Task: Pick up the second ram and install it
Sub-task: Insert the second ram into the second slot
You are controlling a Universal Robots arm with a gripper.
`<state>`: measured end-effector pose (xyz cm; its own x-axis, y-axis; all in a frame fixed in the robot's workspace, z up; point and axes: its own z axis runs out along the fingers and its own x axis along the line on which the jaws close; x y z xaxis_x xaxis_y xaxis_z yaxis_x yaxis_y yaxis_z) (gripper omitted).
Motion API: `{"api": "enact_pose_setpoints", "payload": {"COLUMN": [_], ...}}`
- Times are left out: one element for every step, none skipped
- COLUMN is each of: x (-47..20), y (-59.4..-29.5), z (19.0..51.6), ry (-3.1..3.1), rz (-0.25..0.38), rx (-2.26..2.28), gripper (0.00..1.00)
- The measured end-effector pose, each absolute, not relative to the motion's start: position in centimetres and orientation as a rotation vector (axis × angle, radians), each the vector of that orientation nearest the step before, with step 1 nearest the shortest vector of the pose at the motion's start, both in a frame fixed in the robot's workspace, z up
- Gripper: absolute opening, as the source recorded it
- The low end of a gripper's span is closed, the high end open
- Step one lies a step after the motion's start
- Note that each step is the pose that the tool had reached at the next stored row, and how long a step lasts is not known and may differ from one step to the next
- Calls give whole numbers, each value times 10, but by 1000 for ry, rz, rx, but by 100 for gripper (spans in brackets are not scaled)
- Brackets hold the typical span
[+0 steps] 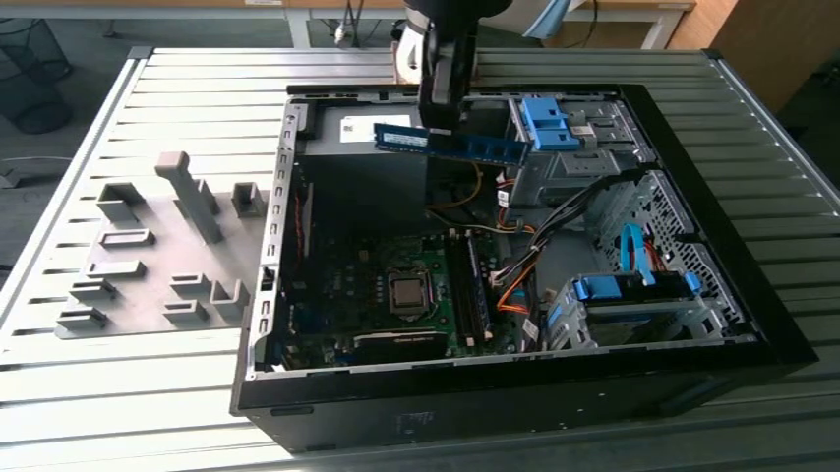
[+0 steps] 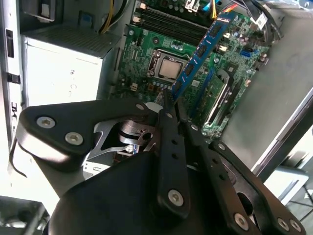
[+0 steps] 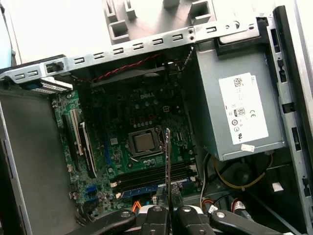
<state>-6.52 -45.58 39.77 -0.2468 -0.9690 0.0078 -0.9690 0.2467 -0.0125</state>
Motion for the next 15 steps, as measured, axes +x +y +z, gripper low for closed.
{"api": "enact_pose_setpoints", "payload": {"x": [-65,-65,-65,-65,-65,-65,-65,-65,-65,-65,-65,-65,-65,-65,-65], "y": [-456,-456,-456,-456,-456,-456,-456,-456,-456,-456,-456,-456,-456,-456,-456], "z": [398,398,398,397,397,397,397,397,397,397,397,397,397,396,396], "ry": [2489,2499,2509,2519,2529,2539,2549,2558,2568,2578,2589,2600,2612,2623,2635], "rz": [-23,-23,-24,-24,-24,-24,-24,-25,-25,-25,-26,-26,-27,-28,-28], "rx": [-1914,-1902,-1889,-1876,-1863,-1849,-1836,-1823,-1810,-1796,-1781,-1765,-1748,-1732,-1714], "gripper": [14,14,14,14,14,14,14,14,14,14,14,14,14,14,14]}}
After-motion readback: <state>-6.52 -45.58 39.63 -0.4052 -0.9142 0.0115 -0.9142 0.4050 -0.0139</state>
